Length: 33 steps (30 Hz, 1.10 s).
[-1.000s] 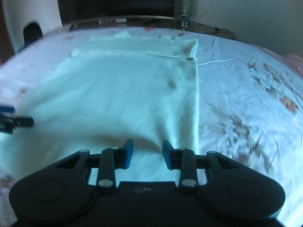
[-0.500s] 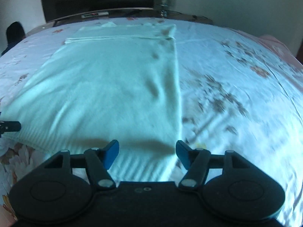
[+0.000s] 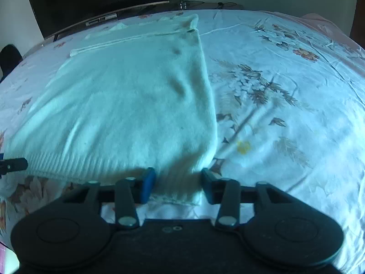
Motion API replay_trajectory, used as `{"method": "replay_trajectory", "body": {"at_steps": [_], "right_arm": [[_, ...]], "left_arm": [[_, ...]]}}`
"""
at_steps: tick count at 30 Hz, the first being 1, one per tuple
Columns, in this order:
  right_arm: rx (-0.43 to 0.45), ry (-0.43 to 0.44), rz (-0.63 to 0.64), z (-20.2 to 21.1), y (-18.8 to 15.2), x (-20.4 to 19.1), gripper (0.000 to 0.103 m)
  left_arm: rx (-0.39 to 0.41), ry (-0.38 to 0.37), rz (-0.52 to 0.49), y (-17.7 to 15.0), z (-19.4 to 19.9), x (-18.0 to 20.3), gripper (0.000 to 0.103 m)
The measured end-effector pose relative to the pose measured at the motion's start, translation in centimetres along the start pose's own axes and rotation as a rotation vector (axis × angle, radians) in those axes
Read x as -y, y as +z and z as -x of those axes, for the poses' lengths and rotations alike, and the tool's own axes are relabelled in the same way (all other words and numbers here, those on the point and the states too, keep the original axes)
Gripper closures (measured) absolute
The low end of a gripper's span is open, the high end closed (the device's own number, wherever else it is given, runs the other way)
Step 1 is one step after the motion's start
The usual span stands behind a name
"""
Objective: Fold small clothes
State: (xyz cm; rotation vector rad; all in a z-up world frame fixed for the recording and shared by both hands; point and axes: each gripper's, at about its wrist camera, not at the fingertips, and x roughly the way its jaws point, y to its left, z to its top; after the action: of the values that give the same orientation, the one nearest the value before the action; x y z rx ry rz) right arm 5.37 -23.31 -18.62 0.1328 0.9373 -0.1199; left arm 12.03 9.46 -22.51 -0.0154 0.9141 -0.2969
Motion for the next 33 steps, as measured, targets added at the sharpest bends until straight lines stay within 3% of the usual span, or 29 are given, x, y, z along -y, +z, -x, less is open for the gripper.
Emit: {"method": "replay_trajectory", "body": {"at_steps": [3,7,8,9,11,14,21,26,33], "right_arm": [[0.008,0.007,-0.013,-0.1,0.1,-0.1,0.073],[0.016,0.029,-0.033,-0.1,0.3,-0.1,0.089],[0.015,0.036,-0.041,-0.1,0.4,0.0,0.090],[0.014,0.040,-0.047,-0.2,0.5,0.0,0.091],[0.016,0.048,-0.056,-0.2,0.6,0.0,0.091],[0.031,0.078,-0.075,-0.2,0.9,0.2,0.092],[0.118,0.179,-0.153,0.7,3.7,1.3,0.093],[0.187,0.232,-0.176,0.7,7.5,1.6,0.093],[0.304,0.254,-0.198,-1.9,15.7,2.4,0.093]], "left_arm": [[0.010,-0.011,0.012,0.2,0.1,-0.5,0.037],[0.008,-0.040,0.035,0.8,0.1,-1.0,0.068],[0.004,-0.053,0.041,1.0,0.1,-1.1,0.081],[-0.005,-0.069,0.046,1.3,-0.1,-1.2,0.083],[-0.007,-0.084,0.044,1.5,-0.4,-1.2,0.083],[0.020,-0.116,0.066,2.2,-0.3,-1.5,0.092],[0.138,-0.165,0.101,6.3,0.5,-1.7,0.092],[0.197,-0.174,0.123,10.8,-0.9,-1.7,0.092],[0.297,-0.149,0.170,18.7,-4.2,-2.2,0.092]]}}
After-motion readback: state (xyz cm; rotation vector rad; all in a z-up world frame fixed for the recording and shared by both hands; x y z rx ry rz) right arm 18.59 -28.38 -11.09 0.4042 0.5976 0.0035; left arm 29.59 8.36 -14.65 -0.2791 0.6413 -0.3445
